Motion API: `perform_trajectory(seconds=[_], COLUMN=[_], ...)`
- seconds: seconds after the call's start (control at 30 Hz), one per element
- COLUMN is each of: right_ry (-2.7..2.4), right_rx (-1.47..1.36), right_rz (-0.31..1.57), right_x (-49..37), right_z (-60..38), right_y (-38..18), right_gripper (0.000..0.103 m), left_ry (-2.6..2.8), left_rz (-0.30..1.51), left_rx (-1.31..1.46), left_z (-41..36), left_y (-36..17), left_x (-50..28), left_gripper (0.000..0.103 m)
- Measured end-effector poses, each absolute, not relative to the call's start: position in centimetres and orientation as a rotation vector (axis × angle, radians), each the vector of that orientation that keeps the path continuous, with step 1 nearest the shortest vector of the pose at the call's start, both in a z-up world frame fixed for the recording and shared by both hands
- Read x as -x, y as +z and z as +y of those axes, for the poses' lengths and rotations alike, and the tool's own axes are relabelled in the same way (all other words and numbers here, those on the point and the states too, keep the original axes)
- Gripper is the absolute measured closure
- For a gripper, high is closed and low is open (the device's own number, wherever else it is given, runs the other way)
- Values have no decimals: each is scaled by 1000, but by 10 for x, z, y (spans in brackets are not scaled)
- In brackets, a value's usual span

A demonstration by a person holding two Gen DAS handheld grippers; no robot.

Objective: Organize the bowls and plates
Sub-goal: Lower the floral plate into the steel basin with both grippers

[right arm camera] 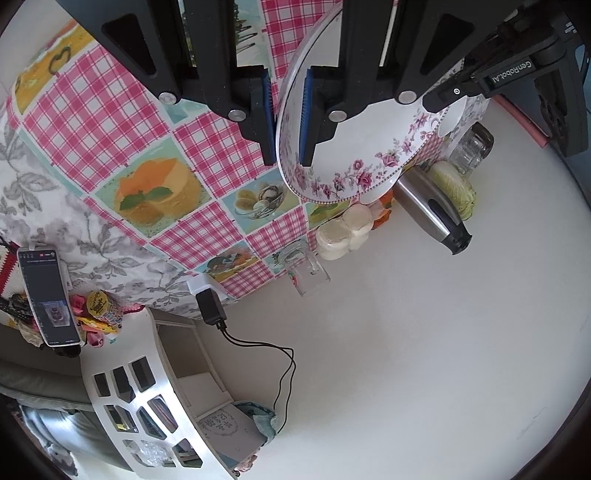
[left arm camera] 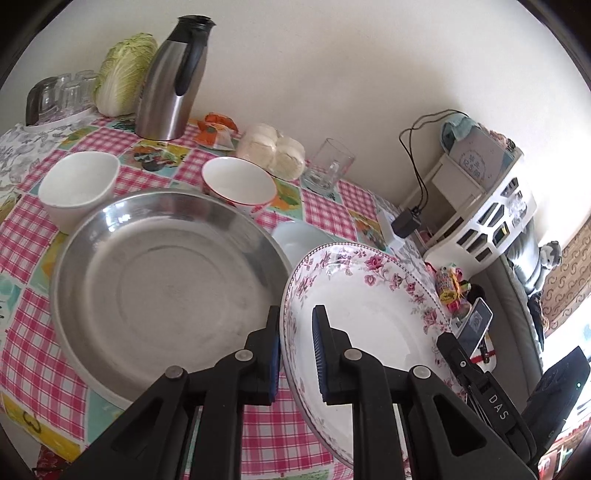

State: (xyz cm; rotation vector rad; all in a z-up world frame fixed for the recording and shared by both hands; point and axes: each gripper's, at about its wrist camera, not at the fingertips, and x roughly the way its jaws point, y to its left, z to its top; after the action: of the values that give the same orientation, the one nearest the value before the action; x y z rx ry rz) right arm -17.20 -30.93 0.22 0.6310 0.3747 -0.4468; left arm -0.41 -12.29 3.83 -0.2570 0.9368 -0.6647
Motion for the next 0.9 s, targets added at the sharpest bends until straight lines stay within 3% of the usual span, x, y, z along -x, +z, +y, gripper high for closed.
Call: perform_trajectory(seconds=[0.9], right_ry=[-298], right_rx=[-565], right_rz=[462], right_x=[76], right_z=[-229], right_y=[3], right_gripper=[90], left_ry=[-502], left_rz=[933], left_rx=[489], left_z=[-21], left_y=[25], left_x=[-72], left_gripper=[87])
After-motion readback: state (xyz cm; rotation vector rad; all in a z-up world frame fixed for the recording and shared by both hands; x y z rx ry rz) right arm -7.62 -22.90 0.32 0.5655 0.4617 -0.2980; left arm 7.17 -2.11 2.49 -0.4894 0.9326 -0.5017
